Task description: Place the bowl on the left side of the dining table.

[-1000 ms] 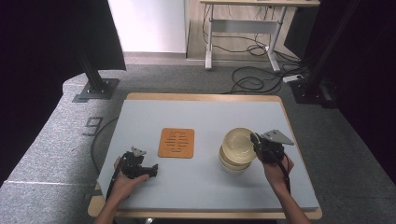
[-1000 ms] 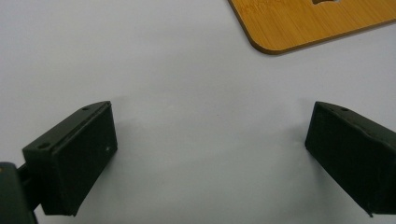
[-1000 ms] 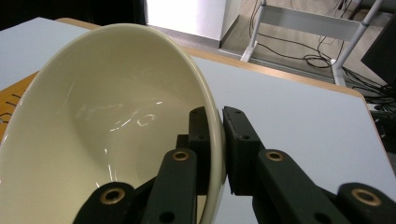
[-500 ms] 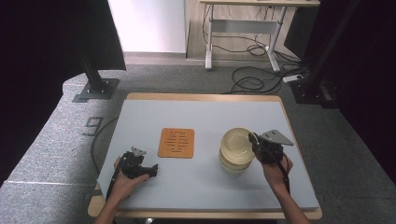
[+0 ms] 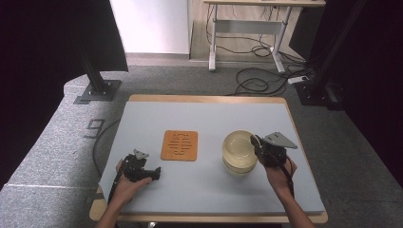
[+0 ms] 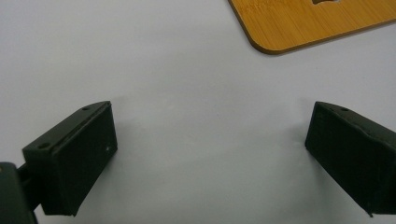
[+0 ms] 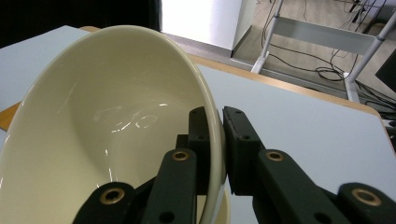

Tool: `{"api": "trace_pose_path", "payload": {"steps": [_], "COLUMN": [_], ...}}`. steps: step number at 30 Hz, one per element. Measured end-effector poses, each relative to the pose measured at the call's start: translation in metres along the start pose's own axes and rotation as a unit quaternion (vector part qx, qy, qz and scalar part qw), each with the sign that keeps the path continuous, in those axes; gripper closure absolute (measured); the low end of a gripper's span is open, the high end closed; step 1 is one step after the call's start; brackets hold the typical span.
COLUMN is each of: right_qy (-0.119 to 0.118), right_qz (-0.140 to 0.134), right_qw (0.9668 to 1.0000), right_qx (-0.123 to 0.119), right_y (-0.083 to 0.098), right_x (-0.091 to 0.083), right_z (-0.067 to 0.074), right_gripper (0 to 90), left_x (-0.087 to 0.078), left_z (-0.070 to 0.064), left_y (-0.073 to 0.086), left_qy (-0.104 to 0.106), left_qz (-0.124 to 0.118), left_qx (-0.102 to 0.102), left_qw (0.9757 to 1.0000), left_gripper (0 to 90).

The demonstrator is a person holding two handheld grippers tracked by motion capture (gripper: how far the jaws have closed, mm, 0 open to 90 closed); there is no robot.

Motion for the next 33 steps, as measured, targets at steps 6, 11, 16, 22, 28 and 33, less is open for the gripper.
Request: {"api": "trace_pose_path", "payload": {"steps": [6, 11, 16, 22, 28, 33], "right_qy": [-0.002, -0.006, -0.01, -0.014, -0.016, -0.016], "right_qz": [-0.002, -0.002, -0.002, -0.003, -0.004, -0.004], "right_qw": [1.0, 1.0, 1.0, 0.9999, 0.9999, 0.9999], "right_qx": [0.001, 0.003, 0.0, -0.001, -0.002, -0.002], "right_y": [-0.001, -0.002, -0.002, -0.004, -0.005, -0.005], "right_x": [0.0, 0.0, 0.001, 0.001, 0.002, 0.002], "right_z": [0.001, 0.003, 0.007, 0.012, 0.015, 0.016], "right_gripper": [81.9, 81.8, 81.8, 81.8, 81.8, 81.8], "left_x": [0.0, 0.0, 0.0, 0.0, 0.0, 0.0], "left_z": [0.0, 0.0, 0.0, 0.0, 0.0, 0.0], "left_y": [0.0, 0.0, 0.0, 0.0, 0.0, 0.0], "left_qy": [0.0, 0.0, 0.0, 0.0, 0.0, 0.0], "left_qz": [-0.001, 0.0, 0.0, 0.0, 0.0, 0.0], "left_qx": [0.0, 0.0, 0.0, 0.0, 0.0, 0.0], "left_qw": [1.0, 1.0, 1.0, 1.0, 1.0, 1.0], "left_gripper": [2.3, 2.2, 2.3, 2.2, 2.3, 2.2]}}
Point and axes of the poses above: each handheld gripper's, and its own axes: x roughly forward along the jaws, y roughly out of its underside, z roughly to its left, the point moved 6 cm from there along x, roughly forward along the jaws, and after that the axes turned 2 degrees about x, right-handed, at the moved point
